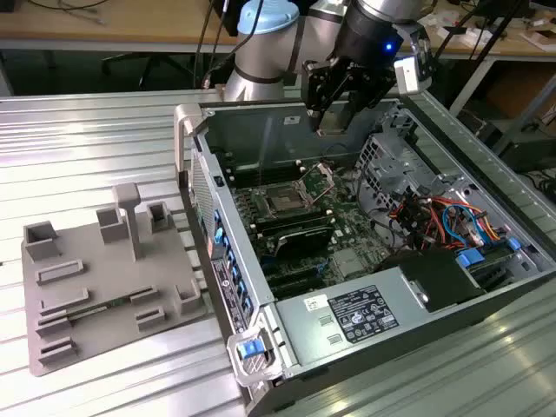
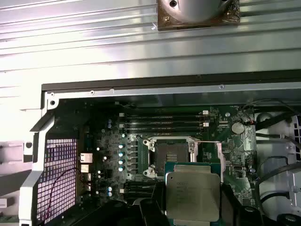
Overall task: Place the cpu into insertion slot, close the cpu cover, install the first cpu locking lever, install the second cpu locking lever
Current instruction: 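Place the cpu into insertion slot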
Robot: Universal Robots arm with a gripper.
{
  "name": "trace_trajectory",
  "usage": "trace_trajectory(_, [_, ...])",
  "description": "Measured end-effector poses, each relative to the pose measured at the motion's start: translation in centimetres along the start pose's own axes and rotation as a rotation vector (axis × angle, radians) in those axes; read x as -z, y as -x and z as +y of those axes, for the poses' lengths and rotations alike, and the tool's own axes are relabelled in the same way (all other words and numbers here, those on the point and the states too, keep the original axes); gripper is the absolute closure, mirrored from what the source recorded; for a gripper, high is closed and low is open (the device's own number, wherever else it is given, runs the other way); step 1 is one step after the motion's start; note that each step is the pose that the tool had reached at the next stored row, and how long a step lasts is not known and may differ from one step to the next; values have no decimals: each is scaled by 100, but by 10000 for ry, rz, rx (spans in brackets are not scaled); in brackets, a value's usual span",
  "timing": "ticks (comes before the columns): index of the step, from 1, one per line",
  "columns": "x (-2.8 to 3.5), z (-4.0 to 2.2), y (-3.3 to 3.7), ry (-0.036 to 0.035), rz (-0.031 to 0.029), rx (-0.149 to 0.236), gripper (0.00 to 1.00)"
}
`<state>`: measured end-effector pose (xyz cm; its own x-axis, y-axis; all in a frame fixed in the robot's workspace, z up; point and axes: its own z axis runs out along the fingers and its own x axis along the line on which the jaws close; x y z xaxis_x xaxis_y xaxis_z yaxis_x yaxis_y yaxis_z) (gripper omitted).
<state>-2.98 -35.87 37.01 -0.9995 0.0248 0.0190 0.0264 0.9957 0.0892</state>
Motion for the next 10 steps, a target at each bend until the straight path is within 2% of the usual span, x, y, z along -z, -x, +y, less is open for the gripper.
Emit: trace_trajectory(10, [-13,-1,-1,0,0,1,45])
